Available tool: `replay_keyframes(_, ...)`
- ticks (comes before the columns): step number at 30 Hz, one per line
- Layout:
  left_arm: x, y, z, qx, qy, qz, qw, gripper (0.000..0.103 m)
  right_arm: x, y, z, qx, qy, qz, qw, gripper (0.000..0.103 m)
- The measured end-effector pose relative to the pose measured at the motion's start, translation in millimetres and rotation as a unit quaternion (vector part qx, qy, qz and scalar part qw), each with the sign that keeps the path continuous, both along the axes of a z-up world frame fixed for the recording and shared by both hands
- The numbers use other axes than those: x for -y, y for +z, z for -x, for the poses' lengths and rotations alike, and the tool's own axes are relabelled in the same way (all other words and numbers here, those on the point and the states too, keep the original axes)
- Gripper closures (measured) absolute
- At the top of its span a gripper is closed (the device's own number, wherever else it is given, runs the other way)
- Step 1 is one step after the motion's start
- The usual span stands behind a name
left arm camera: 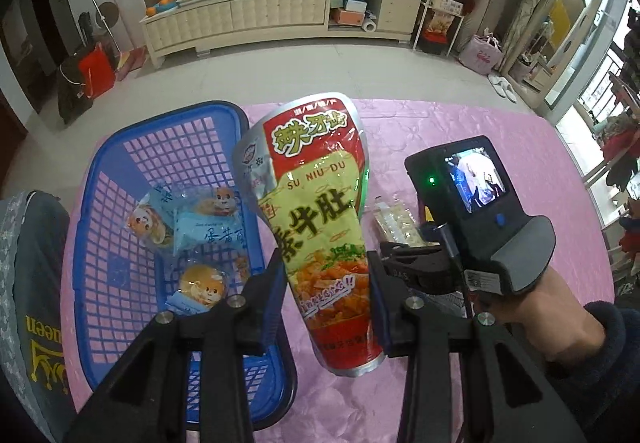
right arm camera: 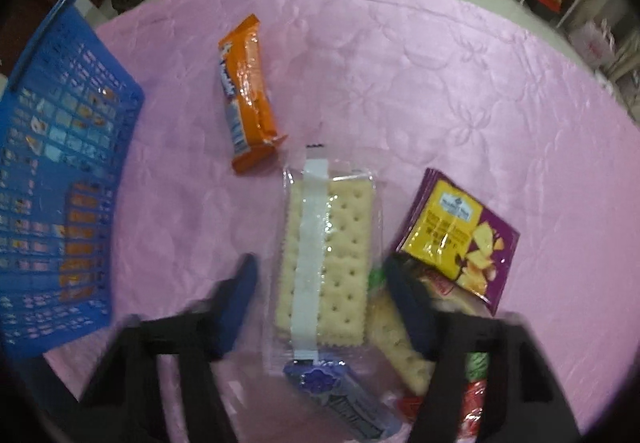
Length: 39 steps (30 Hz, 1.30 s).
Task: Organize snacks
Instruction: 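Carry the pouch and cracker pack over the blue basket and open both grippers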
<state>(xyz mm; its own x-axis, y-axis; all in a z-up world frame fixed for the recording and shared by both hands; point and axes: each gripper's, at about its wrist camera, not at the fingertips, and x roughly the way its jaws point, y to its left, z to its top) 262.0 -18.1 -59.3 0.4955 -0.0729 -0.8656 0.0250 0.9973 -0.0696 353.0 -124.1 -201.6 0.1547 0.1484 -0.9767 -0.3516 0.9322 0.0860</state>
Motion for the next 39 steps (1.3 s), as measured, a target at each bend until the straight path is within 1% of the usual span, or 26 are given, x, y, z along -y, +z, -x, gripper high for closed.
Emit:
replay_keyframes(2,-1.3,0.6,2.5,0.001,-0.001,0.002,1.0000,0.068,-0.7,2.0,1.9,-0.001,-0.001,-0.009,1.000,0.055)
replay_keyframes(4,-3.2,2.2,5.9,0.002,-0.008,0.004,1.0000,0.068,-0.5,10.7,8.4,0.008,0.002,-0.019,1.000,0.055)
replay_keyframes(5,-4.2,3.8,7.0,0.004,-0.008,0.005,1.0000,0.068,-1.0,17.6,13.4,0.016,0.007,-0.020,1.000,0.055)
replay_keyframes(6,-5.8,4.7,8.2,0.006,-0.007,0.005,0.9999,0.068,-0.3,31.4,22.8,0.030,0.016,-0.019,0.999,0.055)
replay_keyframes(7,-7.6,5.7,9.8,0.007,-0.005,0.008,0.9999,0.068,-0.3,31.4,22.8,0.030,0.016,-0.019,0.999,0.055)
replay_keyframes(11,-15.1,13.8,19.3,0.019,0.003,0.019,0.9996,0.068,-3.4,67.4,42.4,0.060,0.025,-0.021,0.998,0.055)
replay_keyframes(14,-19.7,24.3,29.5,0.031,0.003,0.020,0.9993,0.068,-5.6,91.5,60.3,0.078,0.032,-0.025,0.996,0.055)
replay_keyframes(15,-21.8,27.8,33.3,0.036,0.003,0.020,0.9991,0.068,-9.5,106.1,73.3,0.095,0.039,-0.022,0.994,0.055)
replay_keyframes(16,-23.9,31.0,36.4,0.039,0.003,0.021,0.9990,0.068,-9.5,106.1,73.3,0.095,0.039,-0.022,0.994,0.055)
replay_keyframes(17,-26.4,33.5,39.6,0.042,0.004,0.023,0.9988,0.068,-10.0,115.6,82.1,0.109,0.045,-0.021,0.993,0.055)
replay_keyframes(18,-29.8,36.5,43.3,0.046,0.004,0.025,0.9986,0.068,-10.0,115.6,82.1,0.109,0.045,-0.021,0.993,0.055)
replay_keyframes(19,-34.1,39.4,47.6,0.050,0.003,0.027,0.9984,0.068,-13.0,128.2,93.0,0.116,0.051,-0.031,0.992,0.055)
replay_keyframes(20,-37.4,42.2,50.7,0.053,0.003,0.028,0.9982,0.068,-13.0,128.2,93.0,0.116,0.051,-0.031,0.992,0.055)
replay_keyframes(24,-53.6,50.1,62.4,0.061,0.006,0.032,0.9976,0.068,-20.3,144.4,108.1,0.115,0.060,-0.059,0.990,0.055)
replay_keyframes(27,-64.7,54.6,68.9,0.067,0.010,0.034,0.9971,0.067,-38.9,161.7,121.3,0.132,0.078,-0.063,0.986,0.055)
replay_keyframes(31,-86.2,56.7,72.9,0.075,0.016,0.036,0.9964,0.067,-53.5,170.3,126.8,0.140,0.091,-0.064,0.984,0.055)
replay_keyframes(34,-100.4,54.9,73.8,0.074,0.024,0.017,0.9968,0.067,-69.6,172.6,123.6,0.141,0.097,-0.068,0.983,0.055)
replay_keyframes(39,-125.1,42.5,70.0,0.064,0.039,0.020,0.9970,0.067,-95.0,168.6,116.5,0.138,0.107,-0.074,0.982,0.055)
